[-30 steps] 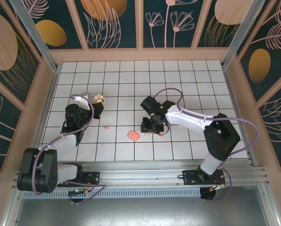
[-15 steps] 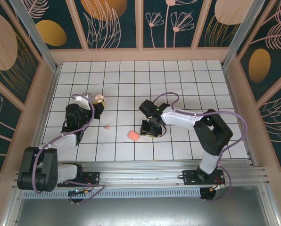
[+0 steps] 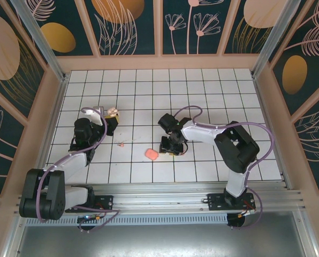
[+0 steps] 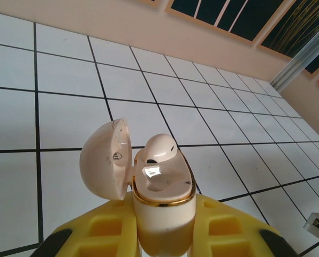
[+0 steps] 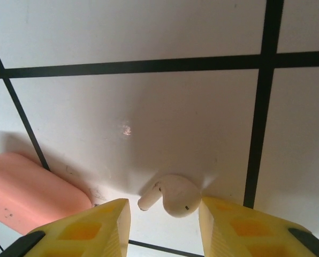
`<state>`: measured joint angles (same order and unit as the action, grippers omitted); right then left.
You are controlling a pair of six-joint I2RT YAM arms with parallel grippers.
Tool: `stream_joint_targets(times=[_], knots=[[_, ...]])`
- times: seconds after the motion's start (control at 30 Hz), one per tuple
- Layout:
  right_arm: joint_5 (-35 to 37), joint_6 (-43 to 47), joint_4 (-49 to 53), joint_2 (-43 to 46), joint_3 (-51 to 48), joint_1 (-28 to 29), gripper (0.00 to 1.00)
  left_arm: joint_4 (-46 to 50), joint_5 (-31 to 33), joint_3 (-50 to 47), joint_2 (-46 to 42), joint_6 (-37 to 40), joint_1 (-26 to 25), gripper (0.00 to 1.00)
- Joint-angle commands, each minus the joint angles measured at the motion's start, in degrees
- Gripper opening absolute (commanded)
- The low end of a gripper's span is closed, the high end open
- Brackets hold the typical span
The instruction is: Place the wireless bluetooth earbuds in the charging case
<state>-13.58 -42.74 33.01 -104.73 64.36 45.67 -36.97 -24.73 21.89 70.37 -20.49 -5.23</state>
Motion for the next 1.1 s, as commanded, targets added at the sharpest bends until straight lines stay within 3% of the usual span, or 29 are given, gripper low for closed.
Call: stream_joint_targets(times=[0.0, 0.27, 0.47, 0.77, 1.07], knots=[[1.1, 2.0, -1.1, -1.6, 2.1, -0.7, 0.39, 0.1, 0.8, 1.0, -1.2, 1.7, 0.3, 0.04], [2.4, 4.4, -1.5, -2.5, 6.0, -1.2, 0.37, 0.5, 1.2, 1.1, -1.4, 2.0, 0.3, 0.04], [5.3, 6.4, 6.0, -1.7, 7.6, -1.2, 0.39, 0.8, 1.2, 1.1, -1.6, 2.2, 0.3, 0.04], [6.0, 26.8, 16.5, -4.1, 14.6, -0.4, 0.41, 1.3, 1.1, 1.1, -1.9, 2.3, 0.4, 0.04], [4.2, 33.3, 19.2, -8.1, 18.8, -0.4, 0.39, 2.1, 1.4, 1.1, -2.4, 2.3, 0.4, 0.04]])
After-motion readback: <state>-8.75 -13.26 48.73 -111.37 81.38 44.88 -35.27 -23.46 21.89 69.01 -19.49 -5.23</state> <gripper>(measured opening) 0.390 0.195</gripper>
